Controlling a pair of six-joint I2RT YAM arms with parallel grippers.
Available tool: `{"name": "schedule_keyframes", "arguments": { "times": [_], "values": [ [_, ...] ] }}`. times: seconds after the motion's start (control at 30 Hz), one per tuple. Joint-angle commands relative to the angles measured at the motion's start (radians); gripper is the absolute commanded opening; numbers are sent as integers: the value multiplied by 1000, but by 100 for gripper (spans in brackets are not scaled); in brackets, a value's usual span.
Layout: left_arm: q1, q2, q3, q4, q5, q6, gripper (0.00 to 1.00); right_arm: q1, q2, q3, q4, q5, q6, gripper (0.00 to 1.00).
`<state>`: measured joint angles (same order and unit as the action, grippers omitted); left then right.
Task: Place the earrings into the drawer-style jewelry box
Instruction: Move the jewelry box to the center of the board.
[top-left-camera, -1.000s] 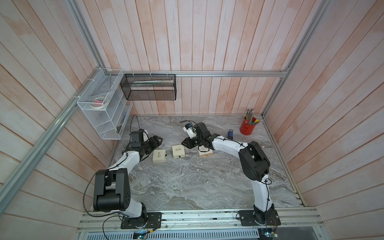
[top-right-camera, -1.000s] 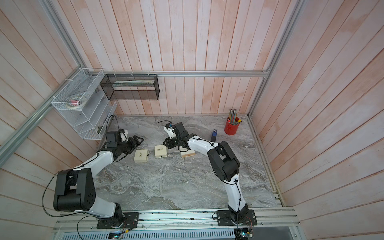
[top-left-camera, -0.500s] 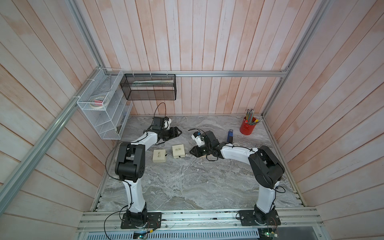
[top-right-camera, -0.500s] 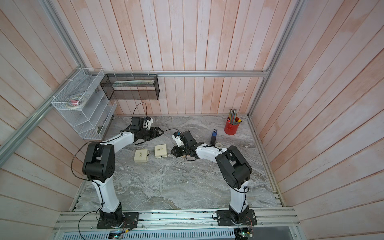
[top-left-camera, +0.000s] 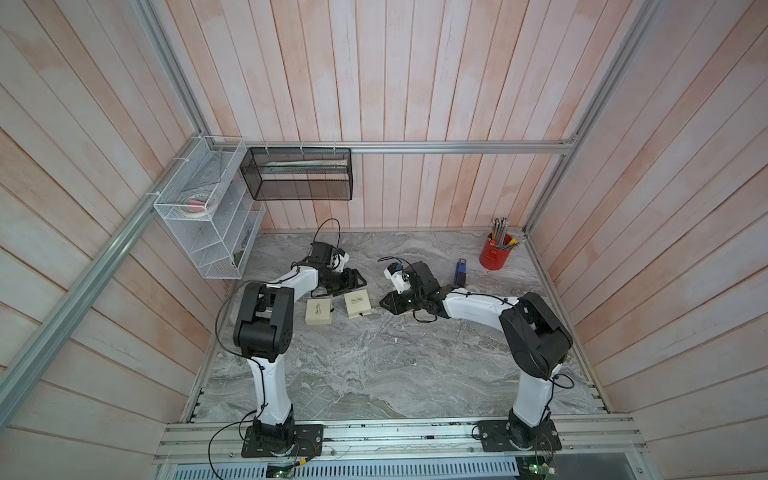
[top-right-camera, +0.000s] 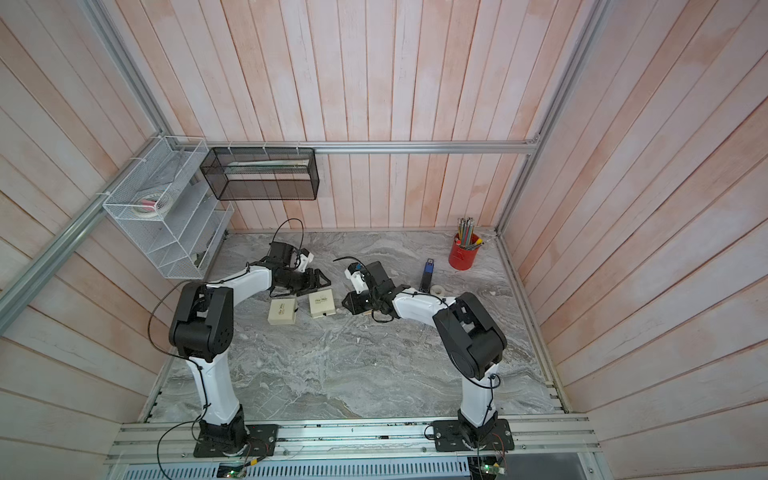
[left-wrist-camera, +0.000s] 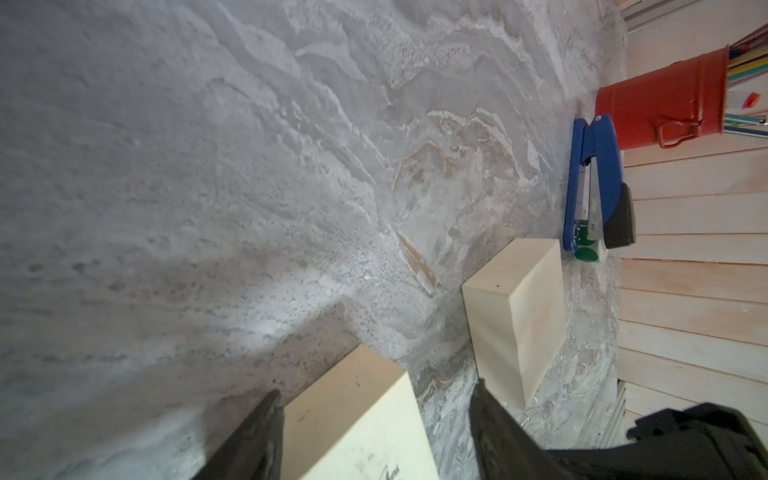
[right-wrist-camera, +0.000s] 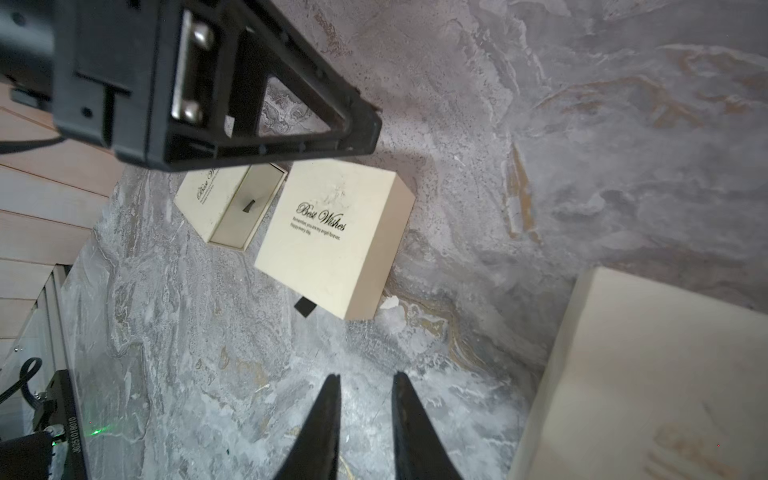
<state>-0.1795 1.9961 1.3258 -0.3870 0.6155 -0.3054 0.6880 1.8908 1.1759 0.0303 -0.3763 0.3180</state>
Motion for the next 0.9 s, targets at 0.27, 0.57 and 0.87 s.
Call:
{"name": "schedule_keyframes", "arguments": {
  "times": [0.27, 0.57, 0.87],
  "values": [
    [-37, -135, -159, 15, 33, 3, 60, 17, -40, -86, 11, -53, -63, 32],
    [-48, -172, -249, 54, 19, -10, 54, 38, 5, -67, -2, -46, -122, 38],
    [-50, -167, -264, 54, 13, 3, 48, 43, 30, -57, -35, -96, -157, 39]
  ]
}}
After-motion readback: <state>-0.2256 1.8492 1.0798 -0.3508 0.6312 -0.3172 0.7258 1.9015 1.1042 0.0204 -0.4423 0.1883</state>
